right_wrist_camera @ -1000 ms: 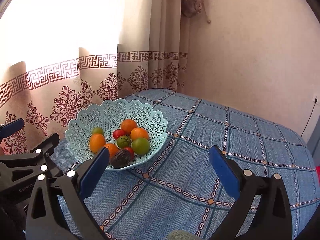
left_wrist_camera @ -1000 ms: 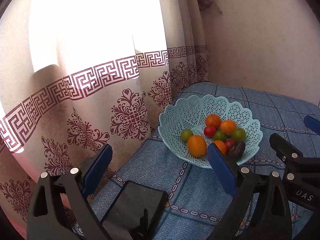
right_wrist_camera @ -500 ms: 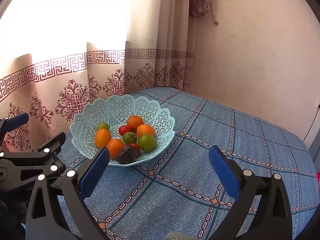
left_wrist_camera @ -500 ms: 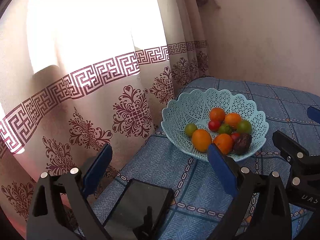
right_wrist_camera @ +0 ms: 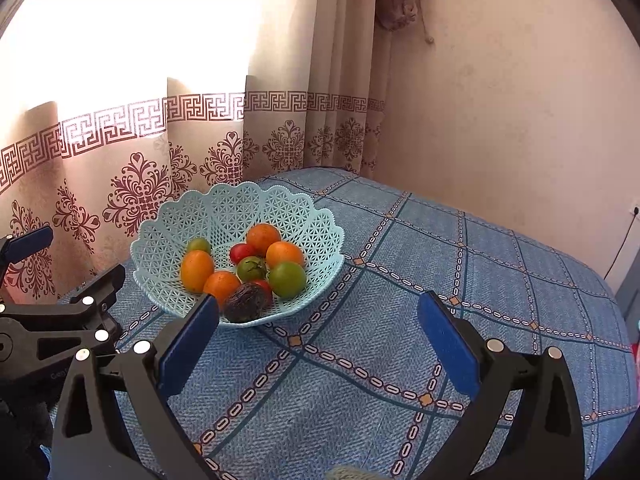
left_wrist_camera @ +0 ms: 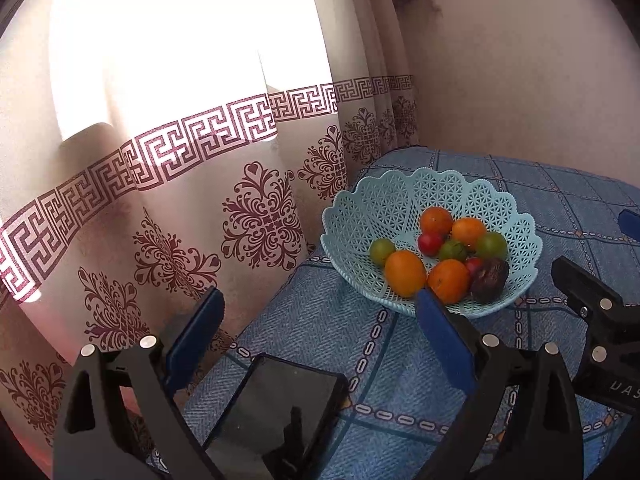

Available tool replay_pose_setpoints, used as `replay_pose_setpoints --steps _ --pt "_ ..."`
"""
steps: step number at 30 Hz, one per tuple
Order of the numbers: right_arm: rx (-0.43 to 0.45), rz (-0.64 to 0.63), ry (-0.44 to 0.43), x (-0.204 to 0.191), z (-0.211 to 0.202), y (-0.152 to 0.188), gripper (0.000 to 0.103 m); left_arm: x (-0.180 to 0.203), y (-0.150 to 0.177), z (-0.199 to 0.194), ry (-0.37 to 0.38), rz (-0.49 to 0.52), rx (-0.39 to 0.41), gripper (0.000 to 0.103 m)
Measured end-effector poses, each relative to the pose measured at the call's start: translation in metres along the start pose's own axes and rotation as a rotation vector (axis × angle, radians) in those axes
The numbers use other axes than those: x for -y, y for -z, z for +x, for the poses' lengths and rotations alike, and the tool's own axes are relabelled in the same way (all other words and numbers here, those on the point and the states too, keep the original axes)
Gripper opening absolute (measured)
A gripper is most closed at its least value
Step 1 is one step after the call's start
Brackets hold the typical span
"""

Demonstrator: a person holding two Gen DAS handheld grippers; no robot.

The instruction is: Organize fruits

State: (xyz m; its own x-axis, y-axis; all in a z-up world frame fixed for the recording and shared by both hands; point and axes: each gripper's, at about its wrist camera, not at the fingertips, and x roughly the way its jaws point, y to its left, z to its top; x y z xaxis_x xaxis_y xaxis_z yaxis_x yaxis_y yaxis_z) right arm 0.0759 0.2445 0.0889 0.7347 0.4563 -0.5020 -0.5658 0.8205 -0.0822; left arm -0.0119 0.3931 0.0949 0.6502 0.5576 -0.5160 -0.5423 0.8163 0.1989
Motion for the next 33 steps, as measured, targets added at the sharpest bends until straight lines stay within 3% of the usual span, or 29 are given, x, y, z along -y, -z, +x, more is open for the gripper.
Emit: replay_pose_setpoints --steps 33 --pt "0.002 -0.032 0.006 -0.0084 -0.0001 0.0055 0.098 0.0012 0.0034 0.0025 0.006 0.018 -0.016 0.098"
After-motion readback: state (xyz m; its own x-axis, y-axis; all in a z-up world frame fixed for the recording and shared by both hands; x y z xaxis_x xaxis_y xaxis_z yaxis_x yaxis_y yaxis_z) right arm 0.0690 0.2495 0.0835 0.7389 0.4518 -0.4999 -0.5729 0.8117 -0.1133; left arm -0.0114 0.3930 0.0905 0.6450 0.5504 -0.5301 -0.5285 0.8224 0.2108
